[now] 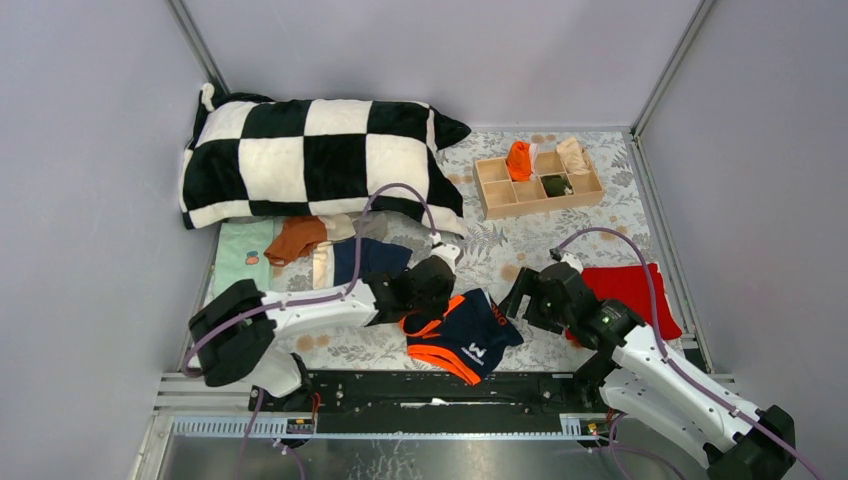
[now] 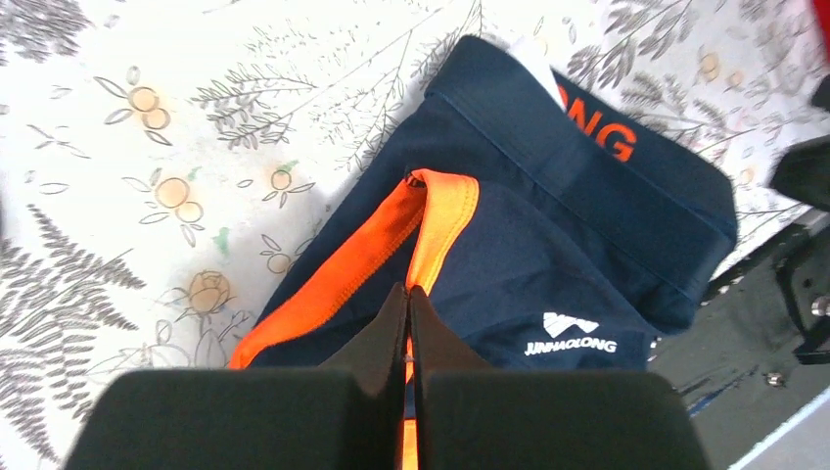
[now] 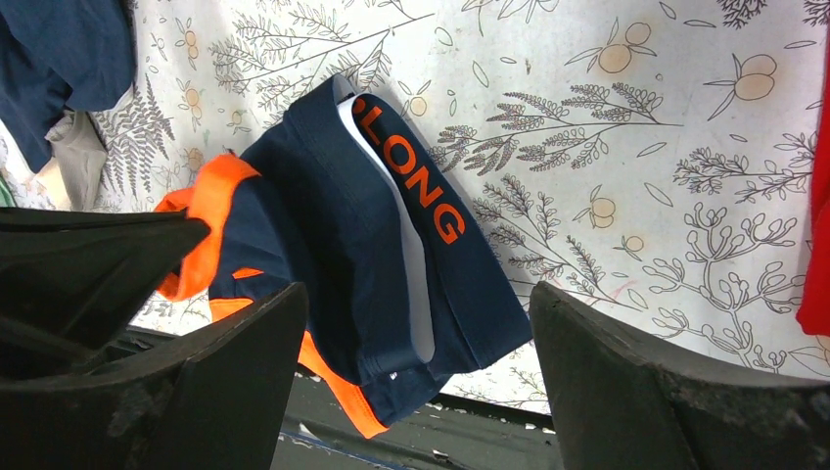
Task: Roll the underwear
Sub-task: Flatten out the underwear at the center of the board.
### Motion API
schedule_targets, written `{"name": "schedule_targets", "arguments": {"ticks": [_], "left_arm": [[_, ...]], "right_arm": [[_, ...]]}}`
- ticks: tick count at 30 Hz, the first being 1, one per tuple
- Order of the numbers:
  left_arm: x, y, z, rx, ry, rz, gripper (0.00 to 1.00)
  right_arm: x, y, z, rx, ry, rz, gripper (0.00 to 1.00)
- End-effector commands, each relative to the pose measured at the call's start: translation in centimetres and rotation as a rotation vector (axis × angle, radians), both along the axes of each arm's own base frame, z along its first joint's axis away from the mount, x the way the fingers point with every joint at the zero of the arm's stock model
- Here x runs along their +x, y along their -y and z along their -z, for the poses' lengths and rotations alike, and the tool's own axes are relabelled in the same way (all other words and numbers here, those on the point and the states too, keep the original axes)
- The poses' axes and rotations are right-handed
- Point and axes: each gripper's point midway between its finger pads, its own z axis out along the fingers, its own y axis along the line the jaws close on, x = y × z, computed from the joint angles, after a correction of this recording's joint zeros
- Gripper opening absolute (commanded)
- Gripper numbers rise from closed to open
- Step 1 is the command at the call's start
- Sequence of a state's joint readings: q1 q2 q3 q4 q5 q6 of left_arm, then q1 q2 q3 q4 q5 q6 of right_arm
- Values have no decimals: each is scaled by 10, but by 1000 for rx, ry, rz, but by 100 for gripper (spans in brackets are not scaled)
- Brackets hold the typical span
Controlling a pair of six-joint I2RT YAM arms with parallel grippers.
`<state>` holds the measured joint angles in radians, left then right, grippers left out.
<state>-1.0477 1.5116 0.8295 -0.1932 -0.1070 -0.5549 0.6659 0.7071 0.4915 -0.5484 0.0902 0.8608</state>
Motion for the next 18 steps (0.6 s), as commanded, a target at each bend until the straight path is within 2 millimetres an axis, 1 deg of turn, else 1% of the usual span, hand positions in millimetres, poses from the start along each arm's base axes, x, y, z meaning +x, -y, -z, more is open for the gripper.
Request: {"name": "schedule_targets", "arguments": {"ticks": [1,4,7,11,14,18], "left_arm": [[18,-16,-31,-33,77,-102,0],[25,-40,-34,-41,79,-189,0],[28,-66,-32,-30,85,-288,0],[27,-94,-18,6,80,-388,0],[27,-112,-11,45,82,-468,0],[29,-130,-12,69,99,-559,0]], "right_arm": [[2,4,3,-14,12,17,91],[2,2,4,-10,8,14,91],[3,1,5,-10,7,11,91],[4,-1,6,-9,4,6,91],[4,-3,7,-8,0,0,91],[4,-3,8,-11,-4,-2,91]]}}
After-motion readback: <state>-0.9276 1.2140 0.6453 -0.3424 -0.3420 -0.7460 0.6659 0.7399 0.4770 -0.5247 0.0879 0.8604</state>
